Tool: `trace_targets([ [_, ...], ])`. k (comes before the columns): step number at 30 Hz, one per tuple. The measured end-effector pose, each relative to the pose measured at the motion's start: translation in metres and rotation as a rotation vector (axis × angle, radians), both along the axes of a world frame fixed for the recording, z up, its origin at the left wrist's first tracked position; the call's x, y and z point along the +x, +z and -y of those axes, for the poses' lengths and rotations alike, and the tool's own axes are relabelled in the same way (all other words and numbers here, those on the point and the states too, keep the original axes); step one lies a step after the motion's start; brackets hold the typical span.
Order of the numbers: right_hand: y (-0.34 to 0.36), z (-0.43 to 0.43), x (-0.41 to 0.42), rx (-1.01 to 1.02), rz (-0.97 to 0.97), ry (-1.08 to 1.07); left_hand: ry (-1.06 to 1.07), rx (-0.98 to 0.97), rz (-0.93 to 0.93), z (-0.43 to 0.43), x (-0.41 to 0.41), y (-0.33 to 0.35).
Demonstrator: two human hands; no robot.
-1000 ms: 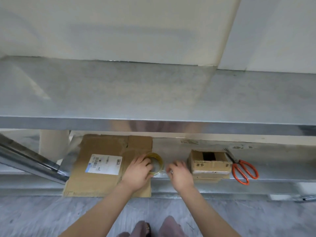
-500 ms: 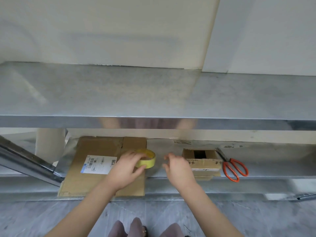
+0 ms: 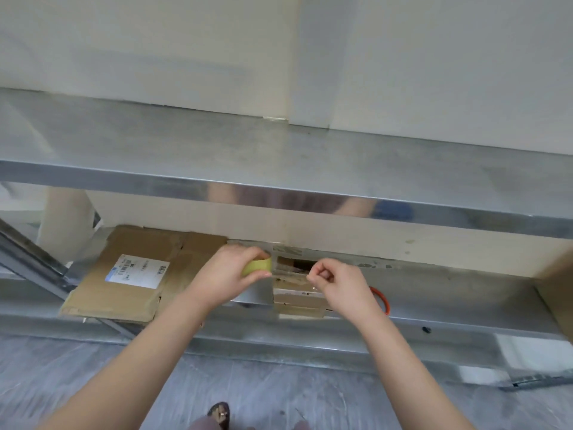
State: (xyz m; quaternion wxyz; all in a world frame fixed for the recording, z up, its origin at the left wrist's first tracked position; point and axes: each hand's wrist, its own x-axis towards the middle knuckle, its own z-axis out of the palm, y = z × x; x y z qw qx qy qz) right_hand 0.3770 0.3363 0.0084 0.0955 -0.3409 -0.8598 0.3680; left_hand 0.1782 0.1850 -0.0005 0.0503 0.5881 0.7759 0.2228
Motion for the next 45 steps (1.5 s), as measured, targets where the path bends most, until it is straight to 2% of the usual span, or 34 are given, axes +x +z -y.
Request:
trace_targets([
  [3, -0.001, -0.021, 0.021, -0.050, -0.039, -0.051, -0.036, -0.051, 0.160, -0.004, 0.026, 0.005],
  [5, -0.001, -0.032, 0.031, -0.091, -0.051, -0.062, -0.072, -0.014, 0.245, -0.003, 0.038, 0.008],
  [9, -0.001, -0.042, 0.042, -0.145, -0.069, -0.045, 0.034, 0.065, 0.329, -0.002, 0.045, 0.013],
  [14, -0.006, -0.040, 0.052, -0.156, -0.135, -0.022, 0.097, -0.070, 0.122, -0.017, 0.035, 0.015],
  [21, -0.036, -0.049, 0.037, -0.410, -0.181, -0.168, 0.054, -0.164, 0.160, -0.036, 0.021, 0.002],
  [27, -0.060, -0.055, 0.025, -0.403, -0.183, -0.202, 0.049, -0.318, 0.232, -0.055, 0.008, -0.018],
  [33, -0.066, -0.063, 0.027, -0.457, -0.182, -0.220, -0.005, -0.472, 0.093, -0.073, 0.004, -0.027],
  [38, -0.076, -0.071, 0.025, -0.536, -0.191, -0.284, -0.025, -0.433, 0.023, -0.077, 0.005, -0.030],
  [41, -0.085, -0.072, 0.021, -0.584, -0.184, -0.305, -0.014, -0.367, 0.073, -0.075, 0.008, -0.033],
  [45, -0.095, -0.074, 0.019, -0.653, -0.221, -0.330, -0.054, -0.427, 0.027, -0.077, 0.006, -0.031],
])
